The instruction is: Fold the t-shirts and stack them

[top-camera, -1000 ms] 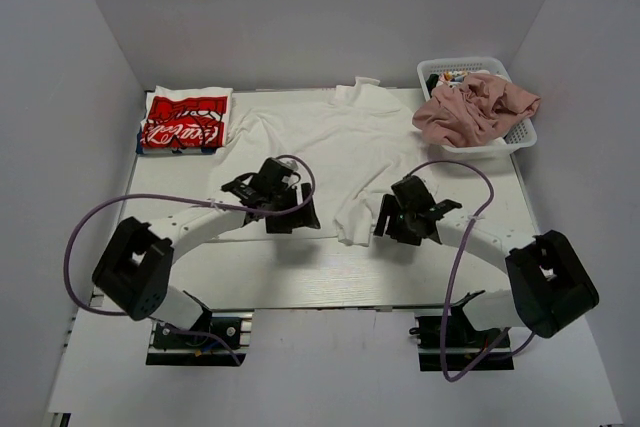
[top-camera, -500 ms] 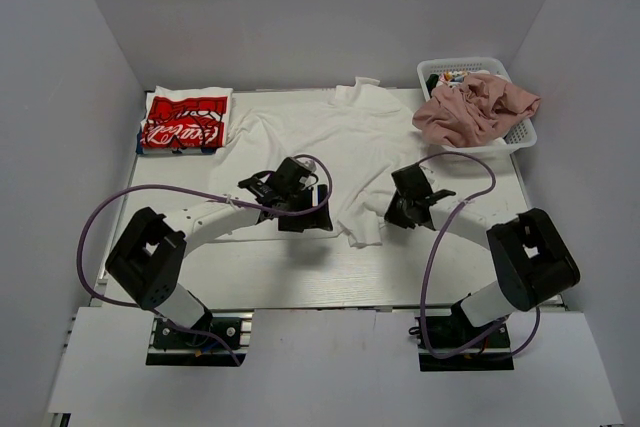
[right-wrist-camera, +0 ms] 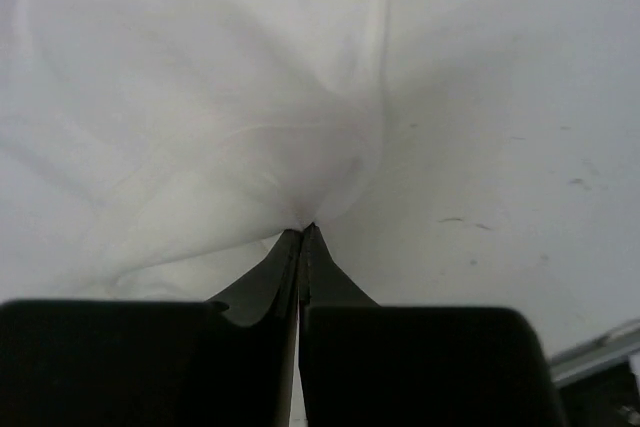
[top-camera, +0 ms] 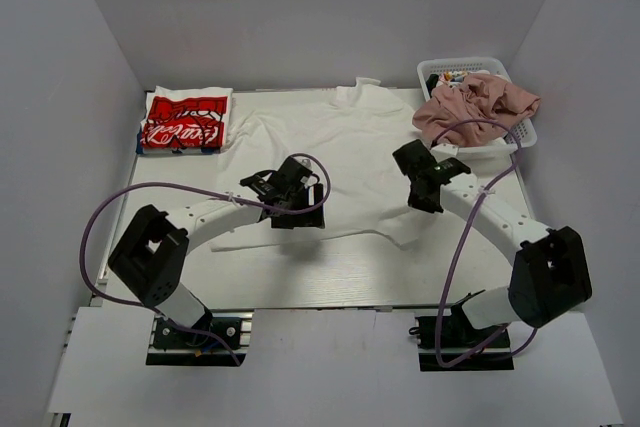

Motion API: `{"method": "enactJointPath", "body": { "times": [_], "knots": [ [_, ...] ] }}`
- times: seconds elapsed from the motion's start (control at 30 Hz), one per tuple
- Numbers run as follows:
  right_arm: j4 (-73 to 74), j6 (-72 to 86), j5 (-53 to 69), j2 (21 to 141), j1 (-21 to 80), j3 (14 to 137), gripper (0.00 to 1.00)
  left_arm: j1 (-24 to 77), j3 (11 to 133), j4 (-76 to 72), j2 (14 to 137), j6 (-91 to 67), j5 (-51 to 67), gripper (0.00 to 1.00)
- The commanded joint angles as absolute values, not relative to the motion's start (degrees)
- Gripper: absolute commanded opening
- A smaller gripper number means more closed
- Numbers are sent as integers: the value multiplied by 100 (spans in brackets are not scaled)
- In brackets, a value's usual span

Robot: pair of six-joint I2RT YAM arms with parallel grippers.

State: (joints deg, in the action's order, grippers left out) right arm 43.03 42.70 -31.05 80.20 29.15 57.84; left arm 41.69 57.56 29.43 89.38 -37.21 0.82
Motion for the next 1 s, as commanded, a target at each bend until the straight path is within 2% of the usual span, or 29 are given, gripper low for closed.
{"method": "enactJointPath", "body": {
  "times": [0.0,0.1,0.13,0.17,0.2,0.3,0.4,0.53,0.63,0.77,0.83,0.87,0.9,0.93,0.97],
  "knots": [
    [5790,4324,-4166,8164,2909,6108,0,4148,5994,3093,8991,-3612,-202,92],
    [6081,4332,-4350,8568,2909,6363,39,4148,6046,3233,9044,-3612,-360,92],
    [6221,4385,-4490,8726,2909,6433,49,4096,6047,3234,9044,-3612,-413,92],
    [6266,4421,-4543,8832,2909,6486,66,4096,6047,3295,9044,-3612,-474,92],
    [6319,4499,-4579,8903,2944,6530,74,4096,6047,3296,9096,-3612,-475,92],
    [5969,4081,-4160,8650,2979,6330,74,4096,6047,3366,9097,-3612,-588,92],
    [4654,2782,-2982,7896,3085,5618,69,4096,6108,3638,9097,-3743,-1062,96],
    [3210,1585,-420,7085,3129,4624,68,4043,5942,3911,8947,-4094,-1643,99],
    [2883,1486,-96,7171,3225,4360,63,3929,5635,3850,8615,-4166,-1696,99],
    [3171,1678,-1043,8047,3313,4544,56,3798,5362,3902,8368,-4385,-1854,99],
    [3313,1871,-1465,8452,3348,4692,42,3745,5309,4025,8279,-4386,-1854,99],
    [3435,2003,-1572,8516,3366,4737,28,3744,5309,4025,8218,-4386,-1854,99],
    [3489,2108,-1695,8569,3384,4824,28,3744,5256,4025,8157,-4386,-1854,99],
    [3646,2179,-2044,8604,3384,4886,14,3744,5256,4078,8156,-4386,-1907,99],
    [3726,2458,-2187,8604,3419,4974,9,3692,5256,4078,8156,-4438,-1907,99]
  ]
}}
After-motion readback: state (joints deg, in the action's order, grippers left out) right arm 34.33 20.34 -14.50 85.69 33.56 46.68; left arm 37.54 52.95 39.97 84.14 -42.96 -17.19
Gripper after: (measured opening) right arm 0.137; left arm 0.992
